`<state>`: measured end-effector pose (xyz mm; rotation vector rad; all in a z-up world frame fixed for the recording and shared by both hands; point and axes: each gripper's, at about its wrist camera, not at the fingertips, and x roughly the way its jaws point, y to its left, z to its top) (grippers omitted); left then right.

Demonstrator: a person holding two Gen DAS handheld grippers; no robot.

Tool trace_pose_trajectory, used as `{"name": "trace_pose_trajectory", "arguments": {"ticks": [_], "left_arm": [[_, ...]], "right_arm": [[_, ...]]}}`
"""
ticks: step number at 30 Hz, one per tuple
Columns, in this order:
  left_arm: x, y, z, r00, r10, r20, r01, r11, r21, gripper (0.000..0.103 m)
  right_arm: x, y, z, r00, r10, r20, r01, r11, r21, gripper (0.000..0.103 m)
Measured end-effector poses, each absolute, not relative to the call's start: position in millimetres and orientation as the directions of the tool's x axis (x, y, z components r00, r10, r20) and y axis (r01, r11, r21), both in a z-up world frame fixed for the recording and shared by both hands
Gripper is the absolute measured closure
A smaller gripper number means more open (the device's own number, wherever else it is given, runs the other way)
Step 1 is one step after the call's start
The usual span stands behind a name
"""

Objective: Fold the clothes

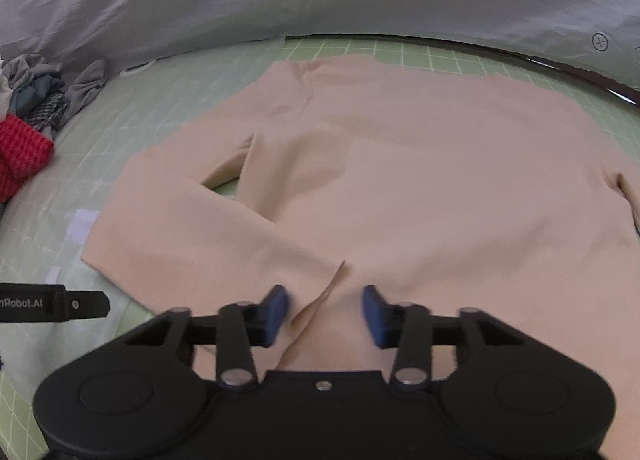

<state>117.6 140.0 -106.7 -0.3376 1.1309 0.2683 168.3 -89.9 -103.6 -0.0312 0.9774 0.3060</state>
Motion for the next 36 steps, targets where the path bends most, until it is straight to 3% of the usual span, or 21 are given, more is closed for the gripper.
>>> {"name": "trace_pose_trajectory", "arguments": {"ticks": [3,9,28,36], "left_arm": [[118,137,-107,0.402,0.046,-0.915,-0.365,0.924,-0.113,0.019],[118,135,-108,0.403,0.056,-0.914,-0.365,0.925,-0.104,0.019],[115,128,-107,0.374,0.069,-0.925,-0.369,0.926,-0.080,0.019],[113,85,-94,0.403,0.079,-0.912,-0.277,0.960,-0.039,0.019]], "right_arm": [[167,-86,-103,0.512,0.253,-0.821,-0.293,0.950,0.110,0.091],[165,-88,-101,0.514,0.268,-0.815,-0.294,0.947,0.127,0.101],[157,-101,-78,0.594,0.284,-0.753,-0.269,0.952,0.146,0.102],[157,-129,-65,0.624,0.299,-0.722,-0.227,0.954,0.198,0.102]]}}
